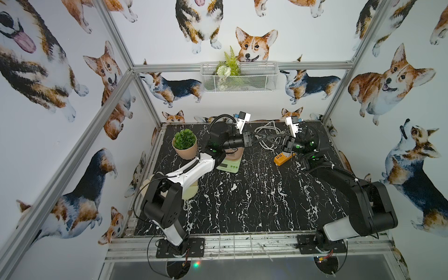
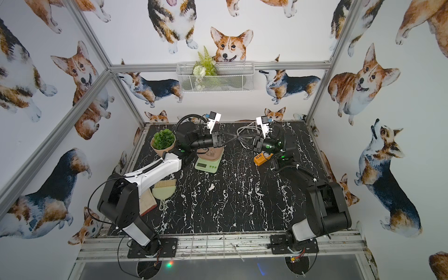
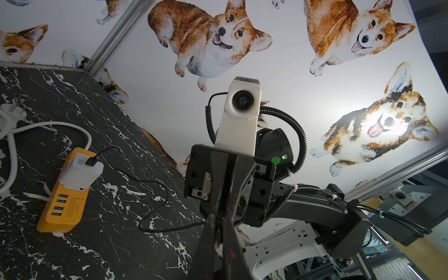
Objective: Charge the electronic scale
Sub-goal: Pick up the charging cable from the center of the board, then pick up the electronic scale at the center of the board.
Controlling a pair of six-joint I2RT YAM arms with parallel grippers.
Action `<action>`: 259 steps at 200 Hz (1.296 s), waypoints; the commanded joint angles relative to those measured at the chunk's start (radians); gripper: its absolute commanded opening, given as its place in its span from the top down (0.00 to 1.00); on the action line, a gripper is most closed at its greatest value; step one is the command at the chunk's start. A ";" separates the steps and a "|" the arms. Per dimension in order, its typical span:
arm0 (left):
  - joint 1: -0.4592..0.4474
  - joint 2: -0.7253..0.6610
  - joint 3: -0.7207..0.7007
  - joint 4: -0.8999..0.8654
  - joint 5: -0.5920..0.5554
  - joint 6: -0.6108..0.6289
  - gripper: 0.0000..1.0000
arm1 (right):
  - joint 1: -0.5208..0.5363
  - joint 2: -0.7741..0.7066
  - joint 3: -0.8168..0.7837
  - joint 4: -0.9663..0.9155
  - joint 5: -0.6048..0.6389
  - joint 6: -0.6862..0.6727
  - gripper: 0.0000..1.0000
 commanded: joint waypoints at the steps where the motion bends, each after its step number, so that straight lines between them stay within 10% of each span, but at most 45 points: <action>1: -0.006 -0.005 0.008 0.042 0.019 -0.020 0.98 | 0.004 0.005 0.006 0.065 -0.004 0.032 0.98; 44: -0.005 -0.006 0.002 0.037 0.024 -0.014 0.92 | 0.004 0.007 0.006 0.076 -0.004 0.047 1.00; 82: 0.025 -0.036 -0.018 -0.002 0.031 0.015 0.40 | -0.022 -0.013 -0.010 0.053 -0.030 0.043 1.00; 117: 0.089 -0.121 0.025 -0.417 -0.050 0.289 0.19 | -0.054 -0.044 -0.041 -0.035 -0.068 0.005 1.00; 182: 0.225 -0.021 0.165 -1.062 -0.550 0.730 0.18 | -0.057 -0.097 -0.088 -0.483 -0.045 -0.245 1.00; 259: 0.297 0.244 0.324 -1.275 -0.732 0.850 0.23 | -0.039 -0.047 -0.144 -0.576 -0.053 -0.268 1.00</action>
